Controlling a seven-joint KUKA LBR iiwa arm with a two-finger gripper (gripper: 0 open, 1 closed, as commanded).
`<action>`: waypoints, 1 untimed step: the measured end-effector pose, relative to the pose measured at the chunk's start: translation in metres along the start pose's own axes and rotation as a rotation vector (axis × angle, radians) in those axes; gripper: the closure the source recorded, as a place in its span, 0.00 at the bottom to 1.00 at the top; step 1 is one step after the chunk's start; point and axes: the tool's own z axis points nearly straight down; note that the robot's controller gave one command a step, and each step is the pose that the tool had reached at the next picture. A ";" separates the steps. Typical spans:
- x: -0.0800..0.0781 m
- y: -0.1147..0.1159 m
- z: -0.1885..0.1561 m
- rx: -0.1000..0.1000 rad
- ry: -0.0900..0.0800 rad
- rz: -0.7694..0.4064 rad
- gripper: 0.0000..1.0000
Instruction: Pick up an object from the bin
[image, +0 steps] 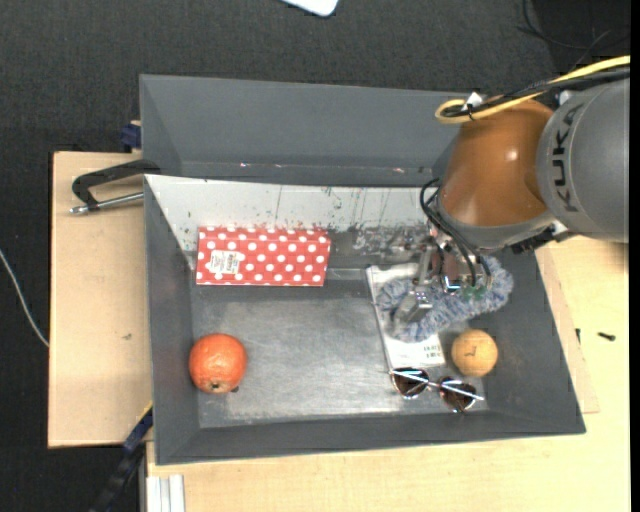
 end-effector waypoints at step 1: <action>0.000 0.000 0.000 0.000 0.000 0.000 0.00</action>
Offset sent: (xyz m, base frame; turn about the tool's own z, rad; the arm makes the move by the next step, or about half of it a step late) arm 0.0238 -0.0265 -0.0806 0.0331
